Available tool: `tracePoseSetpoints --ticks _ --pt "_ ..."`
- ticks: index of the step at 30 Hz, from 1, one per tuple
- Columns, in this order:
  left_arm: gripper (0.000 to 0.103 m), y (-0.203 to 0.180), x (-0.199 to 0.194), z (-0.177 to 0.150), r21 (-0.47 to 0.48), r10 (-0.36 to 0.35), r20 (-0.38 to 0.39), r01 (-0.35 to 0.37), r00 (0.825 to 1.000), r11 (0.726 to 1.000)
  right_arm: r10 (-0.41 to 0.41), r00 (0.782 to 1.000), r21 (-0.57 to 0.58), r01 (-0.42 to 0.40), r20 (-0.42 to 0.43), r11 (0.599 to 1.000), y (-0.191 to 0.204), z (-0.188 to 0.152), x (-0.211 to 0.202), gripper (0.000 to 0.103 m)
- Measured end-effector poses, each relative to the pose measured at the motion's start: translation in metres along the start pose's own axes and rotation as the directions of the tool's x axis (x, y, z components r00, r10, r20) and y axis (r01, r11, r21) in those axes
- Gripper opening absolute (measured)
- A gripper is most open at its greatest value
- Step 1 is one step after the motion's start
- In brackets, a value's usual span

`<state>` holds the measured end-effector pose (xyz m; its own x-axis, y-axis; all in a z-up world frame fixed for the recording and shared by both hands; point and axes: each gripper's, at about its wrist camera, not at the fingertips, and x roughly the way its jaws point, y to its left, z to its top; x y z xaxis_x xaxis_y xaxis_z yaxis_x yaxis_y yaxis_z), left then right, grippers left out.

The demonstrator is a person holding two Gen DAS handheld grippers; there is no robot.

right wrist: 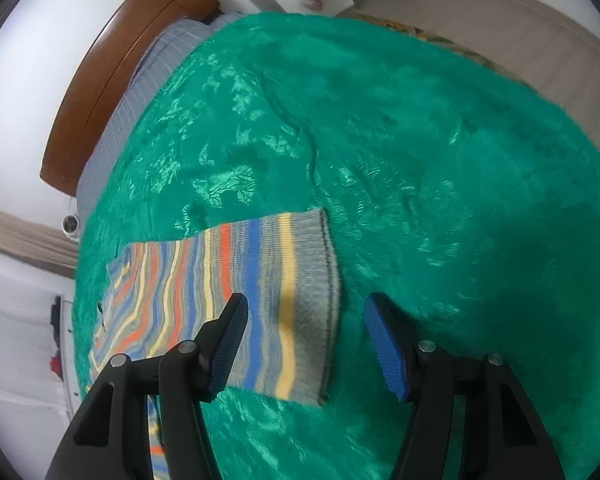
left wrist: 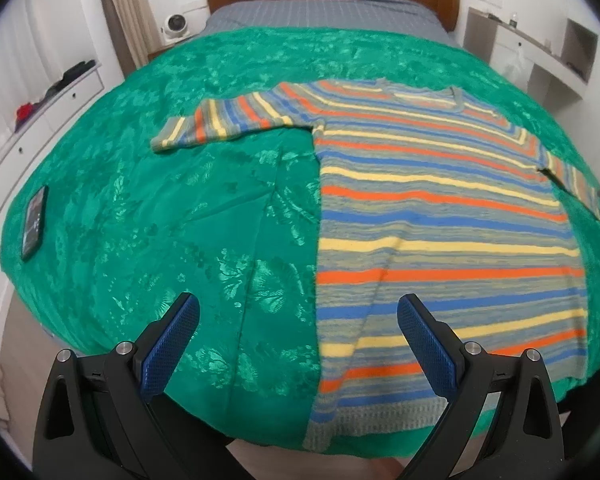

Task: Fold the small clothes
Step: 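Grasp the sleeve cuff with the right gripper and lift it across the body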

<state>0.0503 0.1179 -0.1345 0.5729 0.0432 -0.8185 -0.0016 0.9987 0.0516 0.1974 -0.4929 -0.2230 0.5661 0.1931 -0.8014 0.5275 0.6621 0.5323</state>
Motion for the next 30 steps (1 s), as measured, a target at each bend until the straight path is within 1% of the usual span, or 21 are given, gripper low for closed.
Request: tracePoseSetpoints --ticks 1,2,3,4,6,8,10,11,13,15,18,19,20,21,22,23,24,26,28,29,30 --pt "0.1 0.001 0.005 0.0 -0.009 -0.004 -0.008 0.004 1.0 1.0 0.019 1.0 -0.005 -0.019 -0.014 1.0 0.0 0.001 0.004 0.054" --pt "0.1 0.003 0.011 0.0 -0.023 -0.011 -0.02 0.01 1.0 1.0 0.032 0.999 -0.018 -0.032 -0.038 0.999 0.002 0.003 0.01 0.013" --pt "0.1 0.004 0.015 0.0 -0.031 -0.016 -0.026 0.015 1.0 0.999 0.028 0.998 -0.024 -0.029 -0.061 0.999 0.004 0.006 0.015 0.006" --pt "0.1 0.006 0.021 0.001 -0.041 -0.02 -0.028 0.018 0.999 0.999 0.005 0.999 -0.035 -0.006 -0.05 0.999 0.009 0.009 0.013 0.005" --pt "0.1 0.013 0.029 0.003 -0.057 0.009 0.0 -0.009 1.0 0.998 -0.027 1.0 -0.103 0.028 0.006 0.994 0.032 0.013 -0.002 0.004" --pt "0.1 0.023 0.037 0.004 -0.083 0.075 0.044 -0.071 0.996 0.994 -0.029 0.997 -0.195 0.043 0.073 0.98 0.074 0.014 -0.025 0.004" --pt "0.1 0.034 0.047 0.003 -0.109 0.12 0.061 -0.113 0.991 0.988 0.0 0.994 -0.312 0.036 0.114 0.949 0.128 0.011 -0.043 0.004" --pt "0.1 0.04 0.053 0.002 -0.123 0.133 0.065 -0.124 0.989 0.985 0.034 0.992 -0.367 0.011 0.117 0.93 0.159 0.007 -0.049 0.004" --pt "0.1 0.049 0.061 -0.003 -0.148 0.152 0.068 -0.14 0.986 0.979 0.103 0.991 -0.465 -0.049 0.091 0.884 0.221 -0.008 -0.055 0.004" --pt "0.1 0.056 0.066 -0.009 -0.164 0.153 0.068 -0.14 0.986 0.976 0.153 0.988 -0.558 -0.112 0.027 0.822 0.287 -0.032 -0.044 0.004" --pt "0.1 0.062 0.071 -0.013 -0.178 0.149 0.05 -0.138 0.988 0.974 0.18 0.982 -0.632 -0.175 -0.057 0.755 0.351 -0.068 -0.012 0.005" --pt "0.1 0.065 0.071 -0.013 -0.189 0.141 0.056 -0.128 0.988 0.974 0.185 0.978 -0.651 -0.203 -0.098 0.731 0.37 -0.083 0.004 0.005" --pt "0.1 0.067 0.071 -0.013 -0.196 0.139 0.059 -0.125 0.989 0.973 0.193 0.969 -0.654 -0.247 -0.155 0.715 0.384 -0.096 0.023 0.008" --pt "0.1 0.068 0.073 -0.012 -0.201 0.135 0.058 -0.121 0.989 0.972 0.208 0.952 -0.635 -0.304 -0.224 0.71 0.393 -0.108 0.04 0.011" --pt "0.1 0.068 0.075 -0.013 -0.201 0.13 0.053 -0.117 0.99 0.973 0.222 0.919 -0.586 -0.38 -0.325 0.716 0.398 -0.119 0.064 0.028" --pt "0.1 0.068 0.077 -0.013 -0.201 0.125 0.047 -0.114 0.991 0.973 0.231 0.899 -0.549 -0.414 -0.372 0.726 0.399 -0.123 0.079 0.05" --pt "0.1 0.069 0.077 -0.013 -0.202 0.122 0.046 -0.111 0.991 0.973 0.254 0.884 -0.52 -0.441 -0.392 0.731 0.399 -0.127 0.088 0.054" --pt "0.1 0.069 0.077 -0.013 -0.209 0.116 0.049 -0.103 0.992 0.972 0.299 0.87 -0.484 -0.472 -0.393 0.737 0.393 -0.125 0.096 0.054" --pt "0.1 0.068 0.078 -0.014 -0.212 0.113 0.046 -0.101 0.993 0.972 0.295 0.874 -0.45 -0.457 -0.385 0.767 0.374 -0.114 0.101 0.054" --pt "0.101 0.068 0.079 -0.013 -0.213 0.113 0.044 -0.101 0.993 0.972 0.276 0.883 -0.437 -0.434 -0.379 0.788 0.37 -0.109 0.107 0.054" --pt "0.101 0.068 0.08 -0.013 -0.213 0.114 0.043 -0.102 0.993 0.972 0.246 0.895 -0.419 -0.398 -0.372 0.816 0.352 -0.104 0.112 0.054"
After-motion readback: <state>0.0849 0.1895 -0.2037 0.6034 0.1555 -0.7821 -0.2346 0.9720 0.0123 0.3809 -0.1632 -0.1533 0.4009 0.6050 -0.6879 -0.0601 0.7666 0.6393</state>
